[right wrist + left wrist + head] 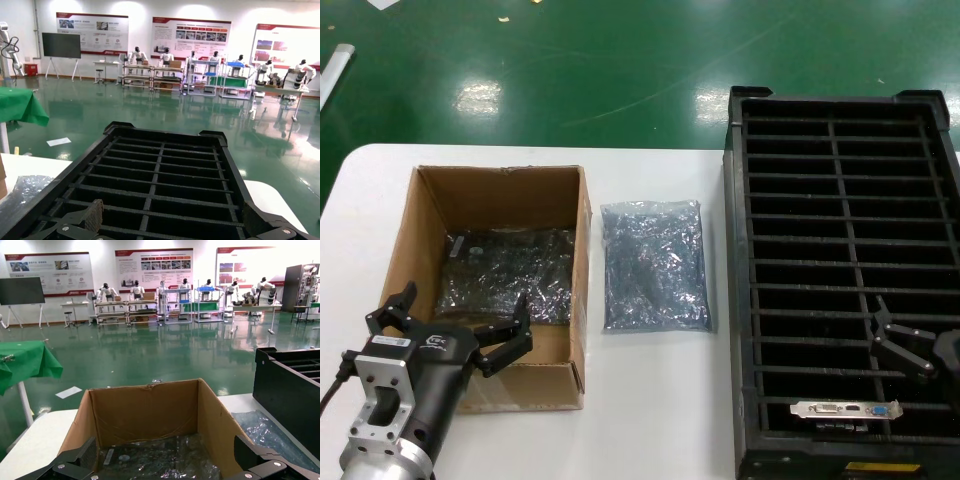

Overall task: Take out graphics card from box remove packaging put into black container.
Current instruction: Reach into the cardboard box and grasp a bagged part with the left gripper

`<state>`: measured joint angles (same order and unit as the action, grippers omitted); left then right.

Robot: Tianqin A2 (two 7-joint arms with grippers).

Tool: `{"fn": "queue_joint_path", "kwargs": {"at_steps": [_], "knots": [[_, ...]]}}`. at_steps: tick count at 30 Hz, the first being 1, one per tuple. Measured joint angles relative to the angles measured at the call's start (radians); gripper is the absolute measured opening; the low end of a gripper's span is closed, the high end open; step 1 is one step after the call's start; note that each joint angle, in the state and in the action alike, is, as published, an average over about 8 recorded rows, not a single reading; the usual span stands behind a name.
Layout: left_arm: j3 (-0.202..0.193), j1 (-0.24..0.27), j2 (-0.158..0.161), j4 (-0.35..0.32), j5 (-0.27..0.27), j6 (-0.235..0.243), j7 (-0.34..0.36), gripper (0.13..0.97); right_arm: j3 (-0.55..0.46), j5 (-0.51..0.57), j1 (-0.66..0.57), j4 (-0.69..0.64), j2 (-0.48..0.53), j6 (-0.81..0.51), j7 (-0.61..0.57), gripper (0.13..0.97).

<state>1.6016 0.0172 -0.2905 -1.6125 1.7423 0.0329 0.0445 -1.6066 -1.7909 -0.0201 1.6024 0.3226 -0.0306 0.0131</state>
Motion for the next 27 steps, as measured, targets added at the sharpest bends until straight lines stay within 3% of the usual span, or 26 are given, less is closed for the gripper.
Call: {"fn": "queue_joint_path", "kwargs": {"at_steps": [11,13,16,20,23,27], "knots": [[0.004,0.001,-0.009,-0.001,-0.001,0.002,0.001,0.966,0.0,0.0,0.0,0.0,0.0,0.0,0.0,0.966],[0.014,0.005,-0.026,-0.003,-0.002,0.001,0.003,0.966,0.0,0.0,0.0,0.0,0.0,0.0,0.0,0.966],[0.041,0.027,-0.079,0.001,-0.023,0.008,0.013,0.966,0.0,0.0,0.0,0.0,0.0,0.0,0.0,0.966],[0.082,0.101,-0.172,0.026,-0.113,0.061,0.035,0.966,0.0,0.0,0.0,0.0,0.0,0.0,0.0,0.966],[0.103,0.198,-0.233,0.07,-0.226,0.153,0.039,0.966,0.0,0.0,0.0,0.0,0.0,0.0,0.0,0.966],[0.12,0.346,-0.272,0.163,-0.378,0.298,-0.01,0.966,0.0,0.0,0.0,0.0,0.0,0.0,0.0,0.966]]}}
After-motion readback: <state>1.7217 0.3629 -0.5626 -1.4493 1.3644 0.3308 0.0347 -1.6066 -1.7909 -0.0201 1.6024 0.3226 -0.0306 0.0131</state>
